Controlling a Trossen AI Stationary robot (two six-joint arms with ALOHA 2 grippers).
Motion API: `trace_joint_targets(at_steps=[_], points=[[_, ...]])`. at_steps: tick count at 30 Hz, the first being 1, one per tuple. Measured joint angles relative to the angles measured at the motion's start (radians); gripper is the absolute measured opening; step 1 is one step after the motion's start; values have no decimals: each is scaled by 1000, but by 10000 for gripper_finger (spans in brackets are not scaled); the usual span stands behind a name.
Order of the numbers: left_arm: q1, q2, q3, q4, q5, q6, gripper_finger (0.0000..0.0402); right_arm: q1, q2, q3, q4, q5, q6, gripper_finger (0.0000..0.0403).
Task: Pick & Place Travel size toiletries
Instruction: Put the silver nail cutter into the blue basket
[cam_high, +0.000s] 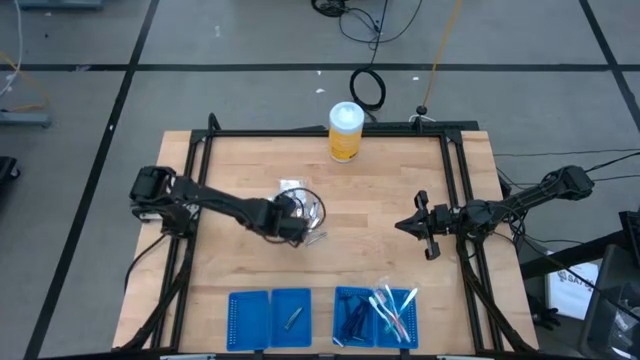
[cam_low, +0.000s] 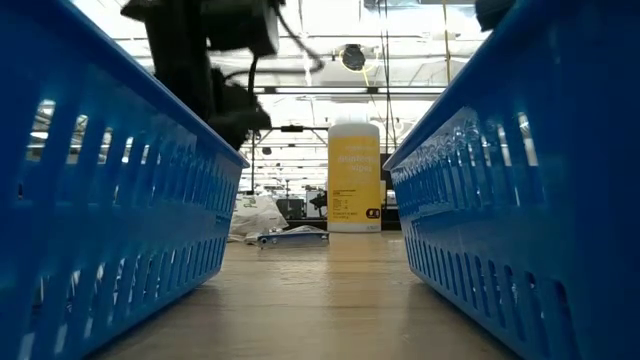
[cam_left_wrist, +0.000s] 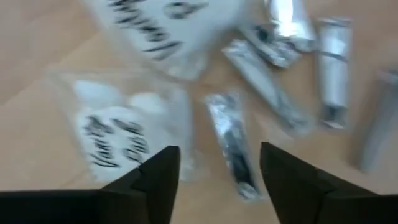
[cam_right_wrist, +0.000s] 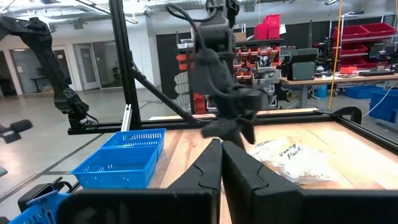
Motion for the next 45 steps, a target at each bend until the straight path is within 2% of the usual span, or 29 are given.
trace_joint_targets(at_steps=[6, 10, 13, 22, 35, 41, 45], points=[[35, 0, -47, 53, 25, -56, 263, 0, 0, 0, 0, 0, 0, 4], [33, 0, -60, 166, 61, -14, 274, 0, 0, 0, 0, 0, 0, 4], [27, 0, -61, 185, 73, -4, 275, 0, 0, 0, 0, 0, 0, 4], [27, 20, -61, 174, 70, -28, 258, 0, 0, 0, 0, 0, 0, 4], [27, 115, -58, 186, 142, -25, 252, 0, 0, 0, 0, 0, 0, 4], [27, 124, -57, 185, 149, -23, 229, 0, 0, 0, 0, 0, 0, 4], [27, 126, -58, 184, 155, -11, 199, 0, 0, 0, 0, 0, 0, 4]])
